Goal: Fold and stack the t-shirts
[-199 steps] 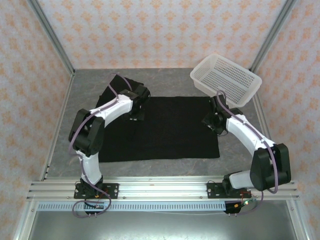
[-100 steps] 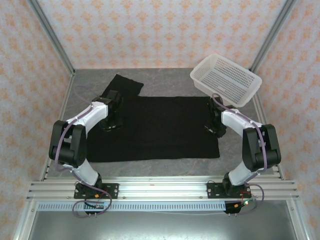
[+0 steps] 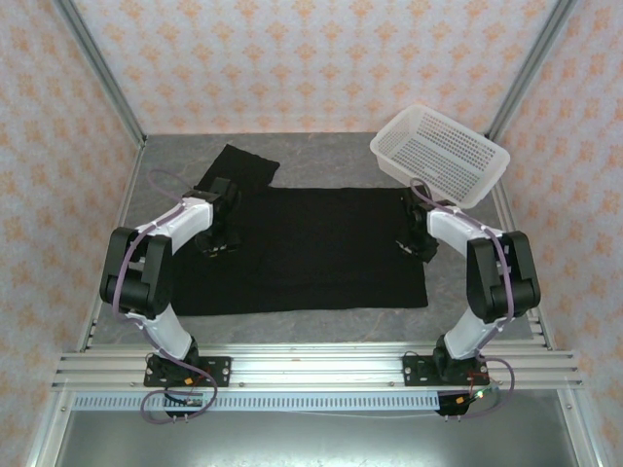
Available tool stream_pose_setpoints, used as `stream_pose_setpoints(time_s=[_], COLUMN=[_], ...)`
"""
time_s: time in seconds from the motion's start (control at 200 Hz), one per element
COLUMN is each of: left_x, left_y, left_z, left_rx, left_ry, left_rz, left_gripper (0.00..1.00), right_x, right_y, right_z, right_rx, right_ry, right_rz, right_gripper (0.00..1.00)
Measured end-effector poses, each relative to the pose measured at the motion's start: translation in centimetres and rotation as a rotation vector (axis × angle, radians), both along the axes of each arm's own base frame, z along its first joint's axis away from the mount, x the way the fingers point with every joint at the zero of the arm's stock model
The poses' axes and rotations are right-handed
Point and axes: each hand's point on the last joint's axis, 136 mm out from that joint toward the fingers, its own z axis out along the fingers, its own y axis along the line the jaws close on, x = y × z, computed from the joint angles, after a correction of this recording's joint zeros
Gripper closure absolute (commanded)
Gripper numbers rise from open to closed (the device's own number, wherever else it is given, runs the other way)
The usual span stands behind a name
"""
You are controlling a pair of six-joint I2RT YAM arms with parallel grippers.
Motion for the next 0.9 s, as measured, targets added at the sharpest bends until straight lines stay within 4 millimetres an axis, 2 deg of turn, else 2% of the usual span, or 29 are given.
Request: stream_pose_setpoints(time_s=[0.23,0.4,0.585,0.685,0.901], left_x=[0.0,0.0,0.0,0.0,0.0], left_y=[0.3,0.4,0.4,0.4,0.7], left_z=[-0.2,-0.3,-0.3,-0.3,-0.6], left_rx=[0.015,0.024,0.024,0.024,0.038], left_ry=[0.005,0.009,0.007,0.008,0.02], left_rz=[0.002,0.002,0.002,0.002,0.004], left_gripper=[0.62,0.63,0.63,0.63,0.64], right_x=[-0.1,0.0,0.0,0.1,-0.8], right_y=[-0.1,-0.3,-0.4,-0.6,-1.6], right_z=[-0.3,-0.3,-0.2,-0.1,2.6], right_rx=[-0.008,-0.015,-0.021,-0.028,-0.068], right_ry=[0.008,0.006,0.001,-0.003,-0.043], right_rz=[-0.008,-0.01,-0.023,-0.031,-0.063], right_gripper=[0.84,0.86,0.99,1.0,1.0])
